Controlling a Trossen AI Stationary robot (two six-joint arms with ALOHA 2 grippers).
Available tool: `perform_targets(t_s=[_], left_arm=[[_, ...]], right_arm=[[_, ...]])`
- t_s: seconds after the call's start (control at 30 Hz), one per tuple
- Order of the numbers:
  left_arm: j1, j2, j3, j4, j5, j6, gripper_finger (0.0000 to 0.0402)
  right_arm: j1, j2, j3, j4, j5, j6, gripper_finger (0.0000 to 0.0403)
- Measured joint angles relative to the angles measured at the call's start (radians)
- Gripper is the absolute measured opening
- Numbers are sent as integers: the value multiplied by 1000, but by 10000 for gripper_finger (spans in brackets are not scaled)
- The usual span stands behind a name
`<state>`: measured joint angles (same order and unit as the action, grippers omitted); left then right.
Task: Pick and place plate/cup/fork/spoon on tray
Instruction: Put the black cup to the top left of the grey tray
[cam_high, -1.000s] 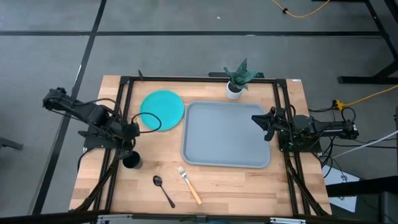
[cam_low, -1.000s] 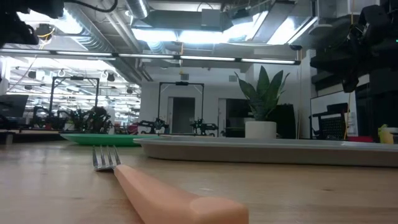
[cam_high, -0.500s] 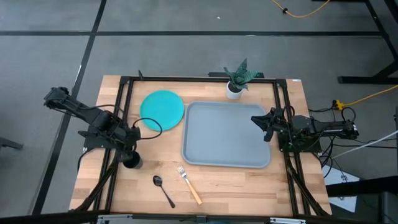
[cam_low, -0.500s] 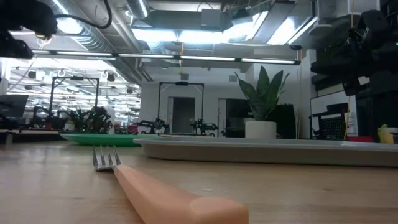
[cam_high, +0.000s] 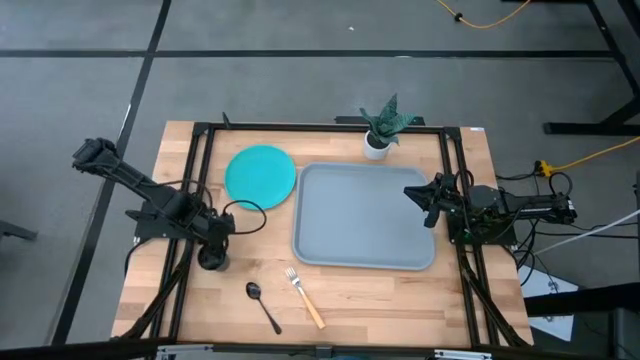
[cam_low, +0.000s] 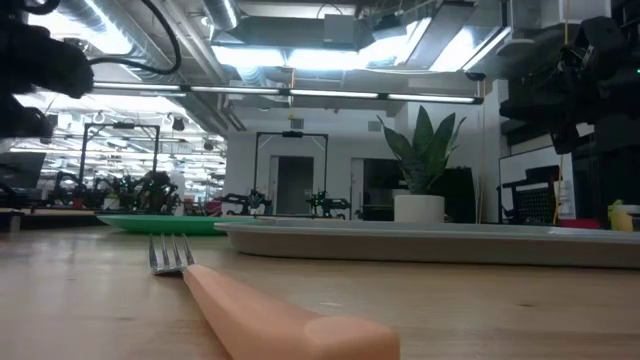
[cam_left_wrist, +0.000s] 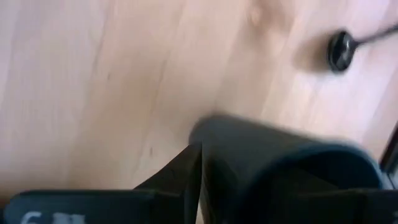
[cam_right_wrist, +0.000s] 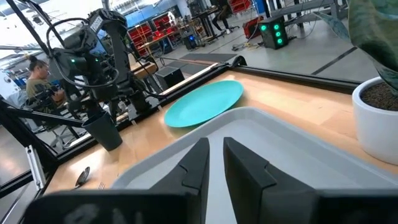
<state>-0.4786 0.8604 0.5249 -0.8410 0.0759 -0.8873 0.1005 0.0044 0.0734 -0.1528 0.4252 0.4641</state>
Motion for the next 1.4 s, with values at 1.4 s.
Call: perform_targets(t_s=[1.4], left_arm=[[737,724,463,979,-261,922,1]], right_arm=[[0,0,0,5,1,-18,53]])
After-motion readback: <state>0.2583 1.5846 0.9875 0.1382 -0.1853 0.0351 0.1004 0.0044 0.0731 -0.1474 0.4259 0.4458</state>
